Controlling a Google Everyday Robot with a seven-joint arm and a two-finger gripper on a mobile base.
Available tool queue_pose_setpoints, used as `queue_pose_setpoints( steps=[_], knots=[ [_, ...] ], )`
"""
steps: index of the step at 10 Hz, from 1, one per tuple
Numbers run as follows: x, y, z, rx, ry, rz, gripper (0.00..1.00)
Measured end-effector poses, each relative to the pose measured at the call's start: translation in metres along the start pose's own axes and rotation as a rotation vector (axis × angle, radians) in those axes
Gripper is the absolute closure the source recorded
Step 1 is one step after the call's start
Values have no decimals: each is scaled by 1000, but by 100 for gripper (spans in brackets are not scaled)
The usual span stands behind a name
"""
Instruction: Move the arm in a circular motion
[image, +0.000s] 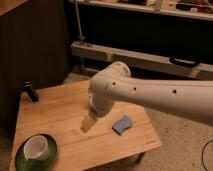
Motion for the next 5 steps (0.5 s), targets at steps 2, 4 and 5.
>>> queue_pose_setpoints(
  steps=[2,4,5],
  knots=[
    [5,36,2,3,18,-35,20],
    [-12,64,9,-2,26,-93,20],
    [-26,74,13,-1,27,-125,20]
  ],
)
